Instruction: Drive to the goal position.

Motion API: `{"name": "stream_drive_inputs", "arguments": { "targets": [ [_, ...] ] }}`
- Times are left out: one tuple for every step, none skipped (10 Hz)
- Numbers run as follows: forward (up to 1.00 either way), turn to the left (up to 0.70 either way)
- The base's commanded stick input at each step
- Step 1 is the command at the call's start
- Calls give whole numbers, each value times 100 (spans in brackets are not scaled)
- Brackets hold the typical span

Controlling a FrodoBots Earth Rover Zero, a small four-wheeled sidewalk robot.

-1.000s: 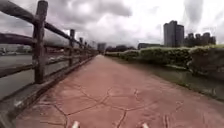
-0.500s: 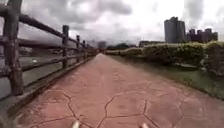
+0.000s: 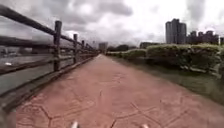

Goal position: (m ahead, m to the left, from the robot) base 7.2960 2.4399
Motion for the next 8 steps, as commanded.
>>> {"name": "stream_drive_inputs", "arguments": {
  "targets": [
    [100, 0],
    [100, 0],
    [100, 0],
    [100, 0],
    [100, 0],
    [100, 0],
    [100, 0],
    [100, 0]
  ]
}}
